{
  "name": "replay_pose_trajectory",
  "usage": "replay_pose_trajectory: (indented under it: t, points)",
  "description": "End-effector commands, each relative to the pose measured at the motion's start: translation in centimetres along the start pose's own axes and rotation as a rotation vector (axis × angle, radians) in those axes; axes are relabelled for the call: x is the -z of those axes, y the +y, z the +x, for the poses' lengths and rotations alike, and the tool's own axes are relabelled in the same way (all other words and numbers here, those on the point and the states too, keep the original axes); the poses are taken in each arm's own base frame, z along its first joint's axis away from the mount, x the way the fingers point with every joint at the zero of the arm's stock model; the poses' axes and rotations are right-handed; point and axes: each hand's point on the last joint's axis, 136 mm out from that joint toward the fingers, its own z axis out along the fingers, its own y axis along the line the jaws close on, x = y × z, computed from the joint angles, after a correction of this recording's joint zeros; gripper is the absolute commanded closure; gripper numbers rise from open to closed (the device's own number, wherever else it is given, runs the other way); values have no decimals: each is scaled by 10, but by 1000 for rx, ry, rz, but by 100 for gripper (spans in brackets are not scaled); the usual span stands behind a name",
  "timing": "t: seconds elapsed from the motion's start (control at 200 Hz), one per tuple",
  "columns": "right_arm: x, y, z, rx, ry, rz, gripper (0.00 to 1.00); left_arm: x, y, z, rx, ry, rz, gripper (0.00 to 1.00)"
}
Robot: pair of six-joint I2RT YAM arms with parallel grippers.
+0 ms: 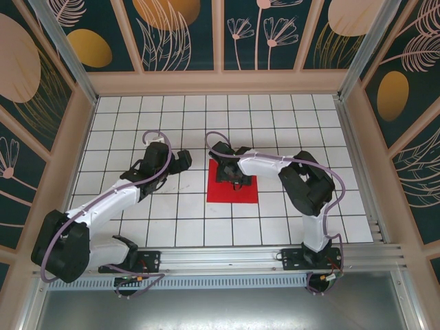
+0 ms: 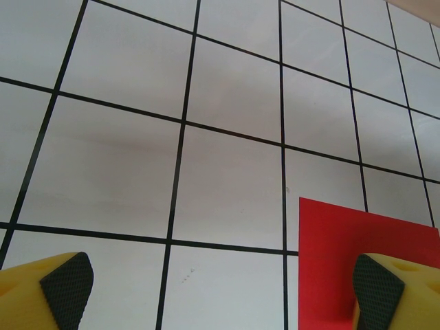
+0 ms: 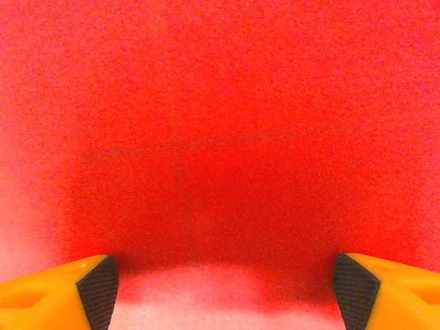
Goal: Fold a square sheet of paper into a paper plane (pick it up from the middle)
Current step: Fold the square sheet of paper in half at the center of the table.
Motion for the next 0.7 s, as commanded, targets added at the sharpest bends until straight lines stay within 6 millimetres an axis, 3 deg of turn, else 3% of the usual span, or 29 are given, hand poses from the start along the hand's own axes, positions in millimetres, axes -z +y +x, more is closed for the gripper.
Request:
replay_pose_trajectory:
  t: [0.0,0.215,0.385,0.49,0.69]
  points:
    - [-45,-23,50,51,163,94,22,4,3,-1,-21,-10,-3,1]
    - [-44,-16,44,61,153,73,27,6,3,-2,-21,-12,-7,1]
    - [-28,1,27,75,103,-3,33,6,4,-2,-20,-10,-10,1]
    - [-13,8,12,56,59,-48,52,6,2,-4,-17,-11,-8,1]
    - [12,16,-10,34,-12,-115,71,8,2,-6,-15,-12,-14,1]
